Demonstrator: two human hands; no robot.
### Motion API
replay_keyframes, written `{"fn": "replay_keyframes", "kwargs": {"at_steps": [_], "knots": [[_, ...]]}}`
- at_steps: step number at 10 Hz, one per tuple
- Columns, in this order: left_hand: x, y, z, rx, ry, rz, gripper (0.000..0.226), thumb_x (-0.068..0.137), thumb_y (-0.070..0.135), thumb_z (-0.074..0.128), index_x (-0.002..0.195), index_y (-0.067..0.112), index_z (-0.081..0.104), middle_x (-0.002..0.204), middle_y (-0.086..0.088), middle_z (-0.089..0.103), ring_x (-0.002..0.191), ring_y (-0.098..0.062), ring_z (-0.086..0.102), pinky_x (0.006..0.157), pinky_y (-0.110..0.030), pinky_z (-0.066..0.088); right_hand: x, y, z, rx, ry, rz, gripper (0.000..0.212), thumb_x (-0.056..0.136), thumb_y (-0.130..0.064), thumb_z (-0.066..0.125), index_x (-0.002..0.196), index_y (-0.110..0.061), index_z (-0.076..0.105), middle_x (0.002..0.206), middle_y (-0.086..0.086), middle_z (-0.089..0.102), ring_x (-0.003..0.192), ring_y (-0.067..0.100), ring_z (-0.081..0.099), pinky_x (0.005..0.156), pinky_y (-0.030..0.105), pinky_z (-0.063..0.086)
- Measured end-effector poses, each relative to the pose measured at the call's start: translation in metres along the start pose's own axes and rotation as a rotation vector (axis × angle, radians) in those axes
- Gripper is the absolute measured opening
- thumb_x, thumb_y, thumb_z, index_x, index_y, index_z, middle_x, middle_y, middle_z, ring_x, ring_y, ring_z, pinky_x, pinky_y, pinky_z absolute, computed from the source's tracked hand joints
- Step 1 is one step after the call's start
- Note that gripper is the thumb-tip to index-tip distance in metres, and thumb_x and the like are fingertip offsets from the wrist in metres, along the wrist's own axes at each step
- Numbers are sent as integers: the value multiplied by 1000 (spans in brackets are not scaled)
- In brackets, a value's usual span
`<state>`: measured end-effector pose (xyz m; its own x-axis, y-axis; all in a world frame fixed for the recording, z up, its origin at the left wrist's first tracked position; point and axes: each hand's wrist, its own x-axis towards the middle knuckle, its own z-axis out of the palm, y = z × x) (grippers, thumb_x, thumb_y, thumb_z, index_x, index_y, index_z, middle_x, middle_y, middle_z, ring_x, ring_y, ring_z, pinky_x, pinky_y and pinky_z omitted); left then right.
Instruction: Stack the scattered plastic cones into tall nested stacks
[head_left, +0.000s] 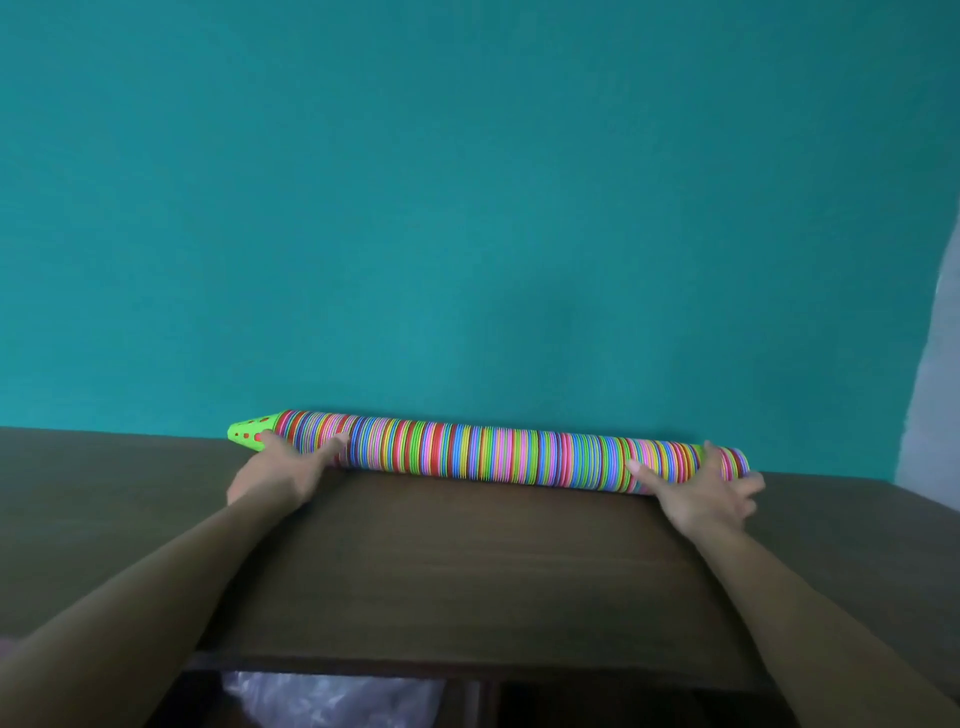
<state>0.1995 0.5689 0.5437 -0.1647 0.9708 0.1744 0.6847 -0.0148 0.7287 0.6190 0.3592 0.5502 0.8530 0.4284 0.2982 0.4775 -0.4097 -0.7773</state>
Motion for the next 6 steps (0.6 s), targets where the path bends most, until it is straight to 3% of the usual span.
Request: {"fn": "replay_keyframes", "kwargs": {"at_steps": [1, 2, 3, 4, 5, 6], "knots": [[-13, 13, 2, 179, 28, 130, 118, 72, 91, 40, 147, 1, 23, 121, -21, 65, 114, -37, 61, 91, -44, 48, 10, -2, 12, -31, 13, -15, 114, 66, -76, 72, 155, -31, 18, 153, 22, 6, 135, 48, 26, 107, 52, 36], [-25, 24, 12, 393, 55, 365, 106, 76, 88, 41, 149, 15, 18, 107, -11, 69, 102, -32, 66, 79, -40, 50, 23, -2, 24, -56, -5, -40, 106, 75, -67, 70, 157, -27, 15, 159, 24, -7, 143, 48, 19, 112, 53, 31], [-23, 33, 31, 345, 86, 616, 82, 81, 80, 45, 141, 28, 25, 94, 2, 70, 92, -26, 67, 75, -39, 55, 33, -3, 31, -69, -59, -70, 100, 84, -54, 70, 158, -20, 12, 160, 28, -12, 144, 47, 26, 115, 45, 31], [-15, 45, 44, 237, -97, 818, 50, 84, 69, 55, 116, 31, 45, 97, 13, 62, 92, -11, 62, 83, -37, 53, 29, -10, 34, -99, -127, -172, 94, 89, -44, 69, 158, -15, 12, 161, 28, -2, 139, 45, 37, 113, 40, 33], [-7, 52, 58, 242, -304, 944, 51, 78, 76, 52, 109, 36, 55, 107, 19, 59, 99, 2, 56, 92, -34, 51, 23, -13, 41, -156, -195, -314, 89, 88, -42, 70, 156, -18, 19, 161, 21, 11, 144, 39, 29, 116, 40, 28], [-3, 52, 58, 250, -334, 1010, 65, 75, 87, 39, 113, 38, 60, 112, 24, 60, 106, 8, 54, 97, -30, 48, 4, -20, 51, -191, -228, -529, 77, 89, -43, 67, 152, -20, 29, 163, 10, 15, 149, 30, 18, 121, 41, 22]]}}
